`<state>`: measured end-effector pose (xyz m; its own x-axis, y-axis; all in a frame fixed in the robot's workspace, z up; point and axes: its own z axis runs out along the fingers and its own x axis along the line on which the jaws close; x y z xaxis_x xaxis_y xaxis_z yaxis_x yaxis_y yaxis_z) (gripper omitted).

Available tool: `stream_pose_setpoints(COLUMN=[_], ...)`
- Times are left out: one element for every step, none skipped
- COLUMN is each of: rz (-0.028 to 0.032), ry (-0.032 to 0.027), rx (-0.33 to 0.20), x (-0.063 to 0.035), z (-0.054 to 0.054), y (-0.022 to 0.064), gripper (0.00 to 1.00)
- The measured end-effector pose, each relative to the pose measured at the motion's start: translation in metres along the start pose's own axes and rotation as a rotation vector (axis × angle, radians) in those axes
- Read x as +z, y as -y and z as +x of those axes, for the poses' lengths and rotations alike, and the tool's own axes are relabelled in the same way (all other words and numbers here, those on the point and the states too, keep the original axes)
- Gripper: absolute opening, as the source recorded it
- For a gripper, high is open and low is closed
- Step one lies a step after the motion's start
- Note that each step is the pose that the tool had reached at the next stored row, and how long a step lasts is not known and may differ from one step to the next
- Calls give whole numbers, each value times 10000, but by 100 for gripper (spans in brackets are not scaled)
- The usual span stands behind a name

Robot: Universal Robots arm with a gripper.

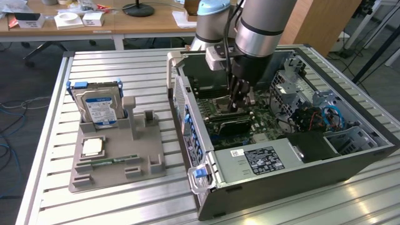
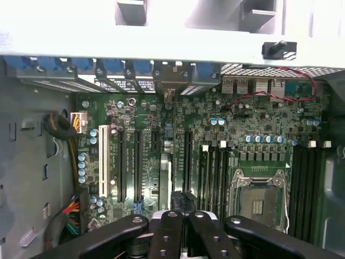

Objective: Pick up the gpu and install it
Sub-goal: 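Press down on the gpu until it lock into place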

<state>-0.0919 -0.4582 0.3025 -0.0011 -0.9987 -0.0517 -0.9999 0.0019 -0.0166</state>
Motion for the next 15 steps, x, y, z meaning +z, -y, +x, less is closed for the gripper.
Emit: stream_pose_setpoints(rz=[0, 0, 0, 0, 0, 1, 0, 0, 0, 0, 0, 0, 0, 0, 1], ry=[0, 0, 1, 0, 0, 1, 1, 0, 0, 0, 0, 0, 0, 0, 0], rx=[0, 0, 0, 0, 0, 0, 0, 0, 0, 0, 0, 0, 0, 0, 0], x=[-14, -29, -43, -57, -73, -89, -109, -132, -158, -185, -213, -241, -269, -298, -327], z=[-1, -2, -2, -3, -4, -5, -6, -7, -8, -9, -11, -13, -14, -16, -17], y=[0, 1, 1, 1, 2, 3, 3, 4, 5, 6, 7, 8, 9, 10, 11], gripper=[10, 10, 10, 10, 10, 10, 10, 10, 10, 10, 10, 10, 10, 10, 10])
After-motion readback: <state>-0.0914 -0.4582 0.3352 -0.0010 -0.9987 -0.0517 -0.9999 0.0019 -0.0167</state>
